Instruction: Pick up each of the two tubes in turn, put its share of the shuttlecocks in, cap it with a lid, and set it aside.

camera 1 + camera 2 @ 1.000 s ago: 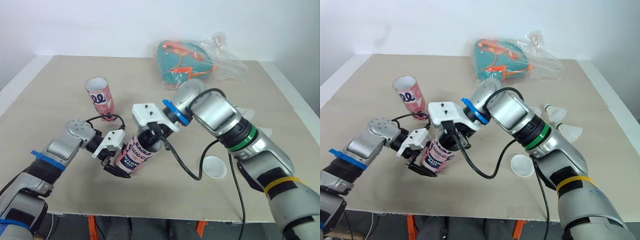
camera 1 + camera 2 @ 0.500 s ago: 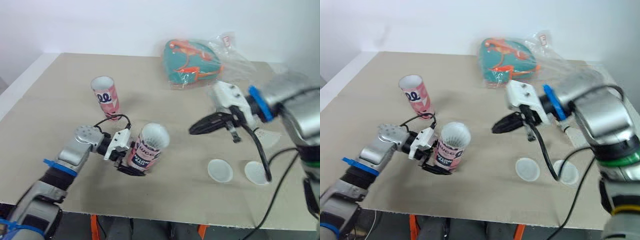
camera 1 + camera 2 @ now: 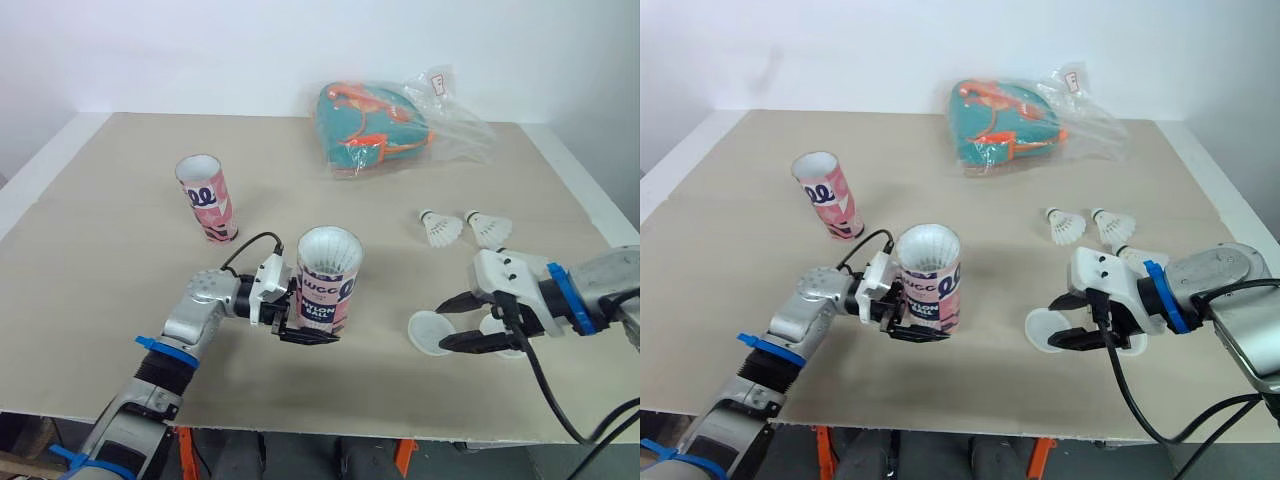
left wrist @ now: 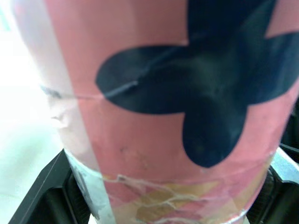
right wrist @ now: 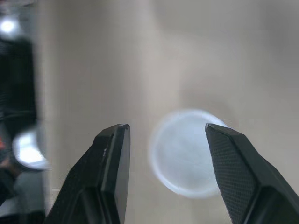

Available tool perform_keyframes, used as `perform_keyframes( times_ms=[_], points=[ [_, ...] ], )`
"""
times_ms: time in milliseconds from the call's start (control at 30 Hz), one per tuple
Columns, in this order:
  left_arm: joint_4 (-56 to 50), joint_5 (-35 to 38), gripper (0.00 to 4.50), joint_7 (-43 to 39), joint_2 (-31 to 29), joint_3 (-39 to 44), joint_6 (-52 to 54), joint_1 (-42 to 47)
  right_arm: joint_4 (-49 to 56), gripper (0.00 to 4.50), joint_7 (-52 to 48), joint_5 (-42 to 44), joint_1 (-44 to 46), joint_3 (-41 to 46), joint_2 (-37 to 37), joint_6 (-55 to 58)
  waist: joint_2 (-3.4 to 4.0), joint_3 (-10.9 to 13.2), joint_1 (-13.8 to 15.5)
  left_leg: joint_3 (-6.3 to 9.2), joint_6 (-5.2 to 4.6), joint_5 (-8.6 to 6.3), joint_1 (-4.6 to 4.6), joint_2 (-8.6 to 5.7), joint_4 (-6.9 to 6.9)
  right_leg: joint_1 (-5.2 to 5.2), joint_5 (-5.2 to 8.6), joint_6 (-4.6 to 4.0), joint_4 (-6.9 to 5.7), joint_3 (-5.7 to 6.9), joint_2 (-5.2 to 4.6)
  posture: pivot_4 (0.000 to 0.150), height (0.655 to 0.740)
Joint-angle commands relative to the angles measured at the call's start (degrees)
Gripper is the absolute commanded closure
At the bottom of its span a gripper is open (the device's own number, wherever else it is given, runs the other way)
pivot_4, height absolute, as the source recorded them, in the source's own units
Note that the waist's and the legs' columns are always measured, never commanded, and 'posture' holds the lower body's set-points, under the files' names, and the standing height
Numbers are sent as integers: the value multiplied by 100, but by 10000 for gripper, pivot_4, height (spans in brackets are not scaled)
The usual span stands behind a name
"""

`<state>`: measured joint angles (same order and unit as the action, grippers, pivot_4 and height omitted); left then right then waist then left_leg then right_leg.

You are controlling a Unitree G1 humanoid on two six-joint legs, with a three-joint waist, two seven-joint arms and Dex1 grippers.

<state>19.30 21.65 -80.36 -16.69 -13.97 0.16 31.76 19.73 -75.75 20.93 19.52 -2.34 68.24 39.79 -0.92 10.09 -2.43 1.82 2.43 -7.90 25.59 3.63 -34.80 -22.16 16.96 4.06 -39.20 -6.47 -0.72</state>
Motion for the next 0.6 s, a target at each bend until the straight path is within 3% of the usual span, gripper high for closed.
perform_keyframes(
  times_ms=[33,533,600],
  points=[
    [221,-188,8440,1,171,-22,-388,209,-539,16400,158,-360,389,-349,-226,-258,-3,2,-19,-2,2,2,1,0,-2,-2,-4,3,1,-2,0,1500,7400],
    [391,-528,8440,-279,175,-231,-513,215,-1279,16400,101,-1011,684,-1067,-536,-615,-1,1,-19,-1,-6,-7,3,-7,31,-6,1,-20,3,-7,1,1500,7400],
    [508,-574,8440,-274,205,-206,-596,233,-1404,21646,132,-1252,720,-1252,-564,-739,0,0,-19,-1,-5,-7,3,-7,30,-6,8,-4,3,-7,1,1500,7400]
  ],
)
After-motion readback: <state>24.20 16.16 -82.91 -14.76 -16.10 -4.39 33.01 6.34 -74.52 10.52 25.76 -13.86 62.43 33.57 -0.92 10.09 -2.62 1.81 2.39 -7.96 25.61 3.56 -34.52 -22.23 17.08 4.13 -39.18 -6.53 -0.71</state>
